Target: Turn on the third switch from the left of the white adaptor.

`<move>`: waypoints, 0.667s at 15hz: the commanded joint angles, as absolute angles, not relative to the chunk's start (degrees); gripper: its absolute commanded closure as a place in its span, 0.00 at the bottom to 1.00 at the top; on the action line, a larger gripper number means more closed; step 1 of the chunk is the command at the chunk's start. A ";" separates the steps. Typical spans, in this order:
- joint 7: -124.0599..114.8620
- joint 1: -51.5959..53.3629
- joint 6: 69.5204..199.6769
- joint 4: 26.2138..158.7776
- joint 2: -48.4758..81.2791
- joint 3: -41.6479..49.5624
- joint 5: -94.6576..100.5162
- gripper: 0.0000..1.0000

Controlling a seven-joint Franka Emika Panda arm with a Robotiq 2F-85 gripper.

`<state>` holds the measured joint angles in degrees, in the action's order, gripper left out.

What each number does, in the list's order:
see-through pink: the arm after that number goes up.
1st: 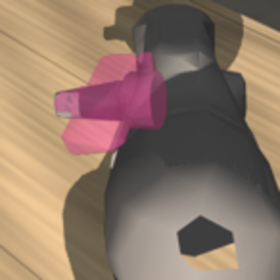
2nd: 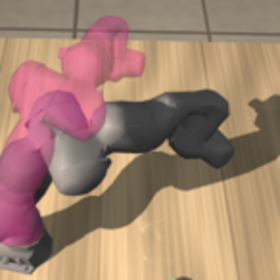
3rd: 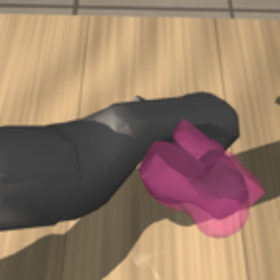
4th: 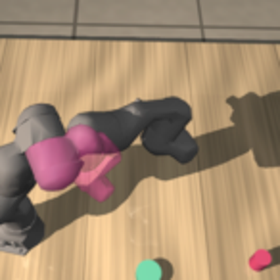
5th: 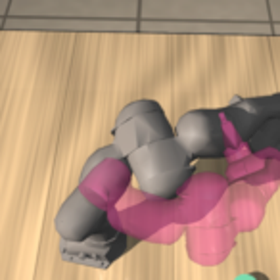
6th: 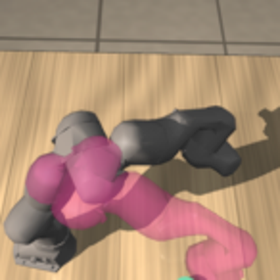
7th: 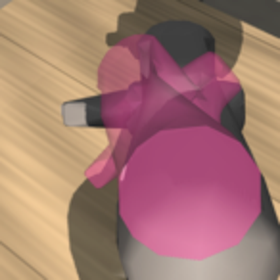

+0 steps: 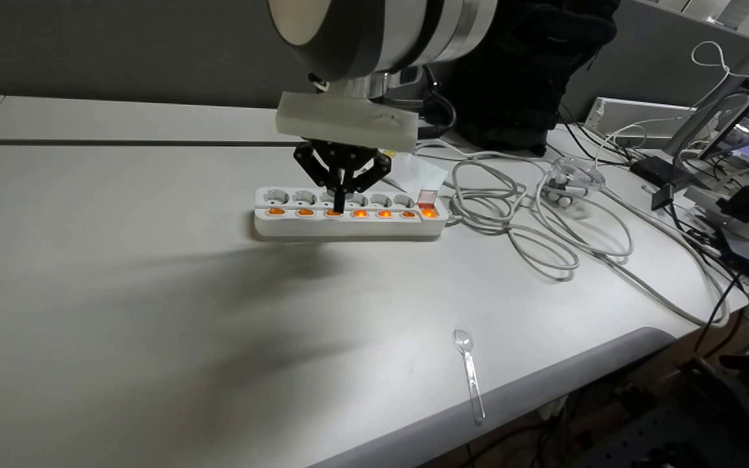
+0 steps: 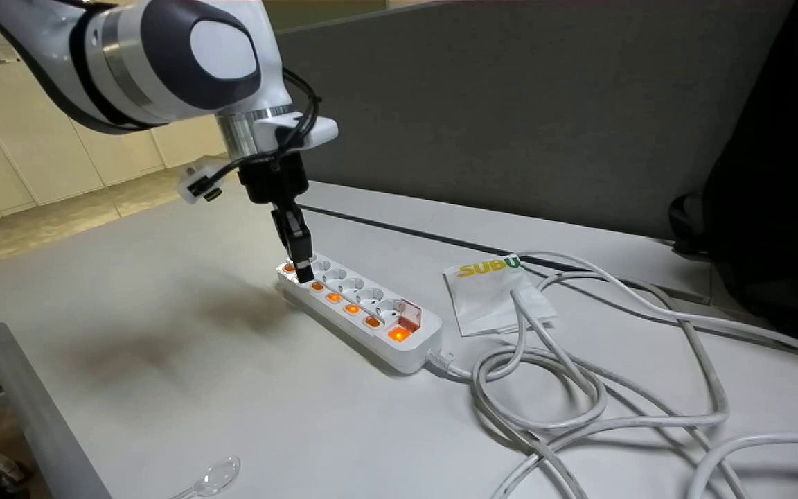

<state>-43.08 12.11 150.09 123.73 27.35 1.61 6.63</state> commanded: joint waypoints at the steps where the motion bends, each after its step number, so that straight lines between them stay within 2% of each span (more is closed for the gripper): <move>1: -42.90 13.06 150.12 121.95 29.26 2.70 5.31 1.00; 10: -42.85 14.18 152.02 119.94 31.04 3.43 5.19 1.00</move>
